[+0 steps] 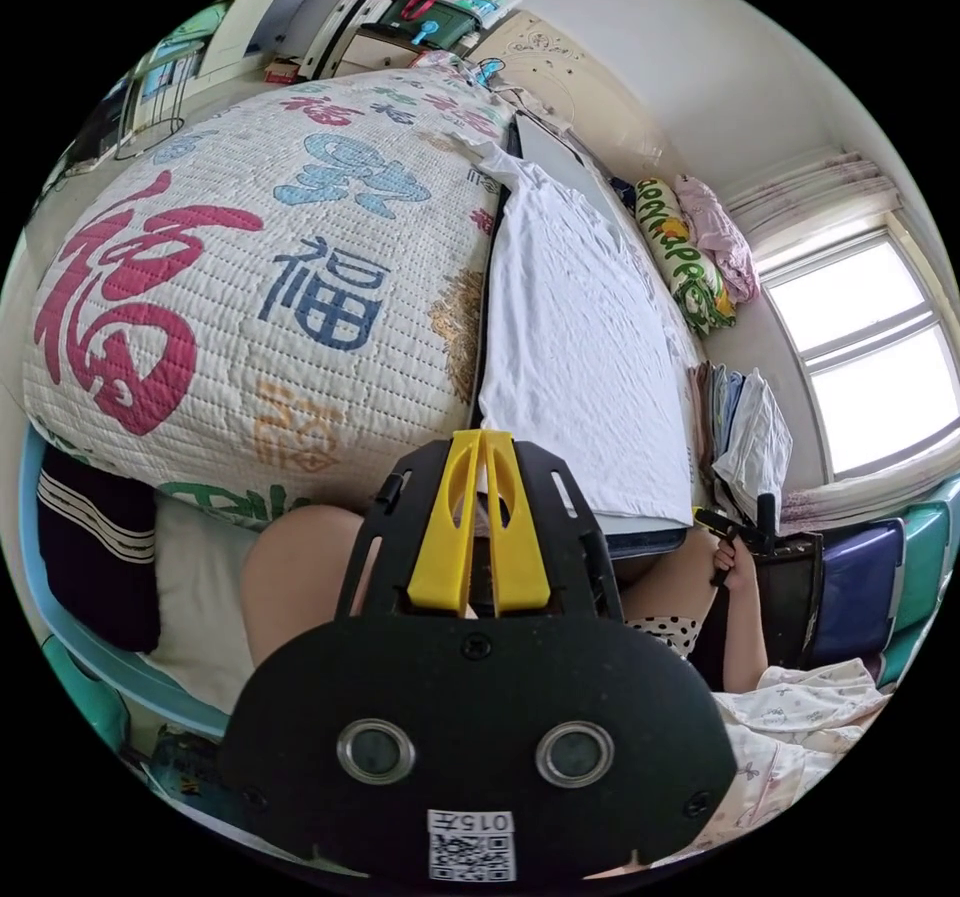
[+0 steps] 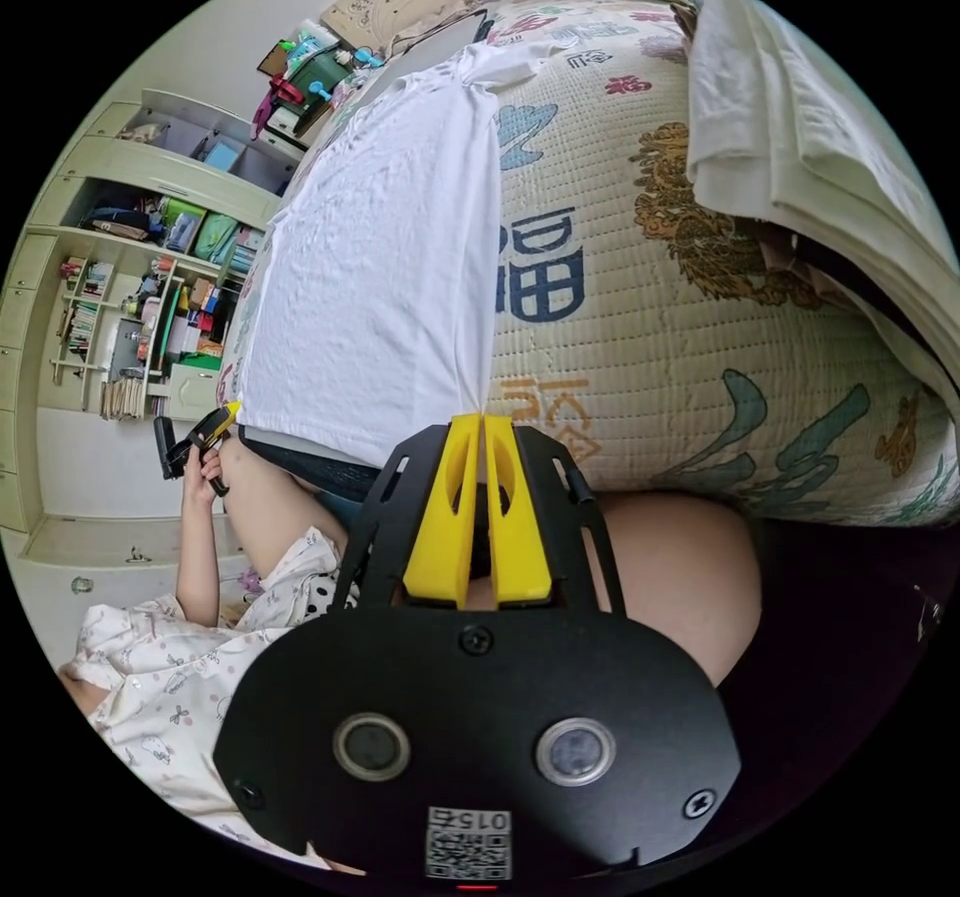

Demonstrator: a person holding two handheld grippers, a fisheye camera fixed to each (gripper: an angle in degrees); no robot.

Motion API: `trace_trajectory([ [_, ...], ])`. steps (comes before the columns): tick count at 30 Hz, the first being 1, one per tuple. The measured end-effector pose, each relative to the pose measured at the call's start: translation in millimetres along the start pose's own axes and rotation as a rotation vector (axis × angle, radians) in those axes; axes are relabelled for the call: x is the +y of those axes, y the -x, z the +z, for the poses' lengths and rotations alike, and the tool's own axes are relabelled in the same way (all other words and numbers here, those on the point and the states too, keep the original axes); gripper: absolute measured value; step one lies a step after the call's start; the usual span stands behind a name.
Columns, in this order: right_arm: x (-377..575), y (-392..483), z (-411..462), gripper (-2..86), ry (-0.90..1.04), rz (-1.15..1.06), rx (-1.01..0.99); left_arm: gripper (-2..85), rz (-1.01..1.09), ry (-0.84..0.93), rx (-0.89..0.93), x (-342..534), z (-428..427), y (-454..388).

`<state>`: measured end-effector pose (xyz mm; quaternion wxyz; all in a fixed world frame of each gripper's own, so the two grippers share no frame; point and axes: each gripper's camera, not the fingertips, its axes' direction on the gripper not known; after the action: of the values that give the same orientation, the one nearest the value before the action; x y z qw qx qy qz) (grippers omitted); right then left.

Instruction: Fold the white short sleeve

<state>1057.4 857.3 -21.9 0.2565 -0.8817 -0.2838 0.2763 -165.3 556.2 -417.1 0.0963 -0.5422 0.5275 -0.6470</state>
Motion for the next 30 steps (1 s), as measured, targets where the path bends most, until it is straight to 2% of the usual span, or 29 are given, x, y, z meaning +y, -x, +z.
trace_trajectory([
  [16, -10, 17, 6, -0.3, 0.016, -0.010, 0.023, -0.8, -0.015, -0.061, 0.105, 24, -32, -23],
  [20, -13, 14, 10, -0.5, 0.110, -0.004, 0.004, -0.8, -0.029, -0.050, 0.094, 31, -40, -34],
  [26, 0, -5, -9, -0.6, 0.042, 0.059, -0.064, -0.9, -0.088, -0.096, 0.078, 44, -55, -51],
  [30, 12, -7, -26, -0.5, -0.051, 0.042, -0.108, -0.9, -0.081, -0.232, 0.107, 55, -74, -69],
])
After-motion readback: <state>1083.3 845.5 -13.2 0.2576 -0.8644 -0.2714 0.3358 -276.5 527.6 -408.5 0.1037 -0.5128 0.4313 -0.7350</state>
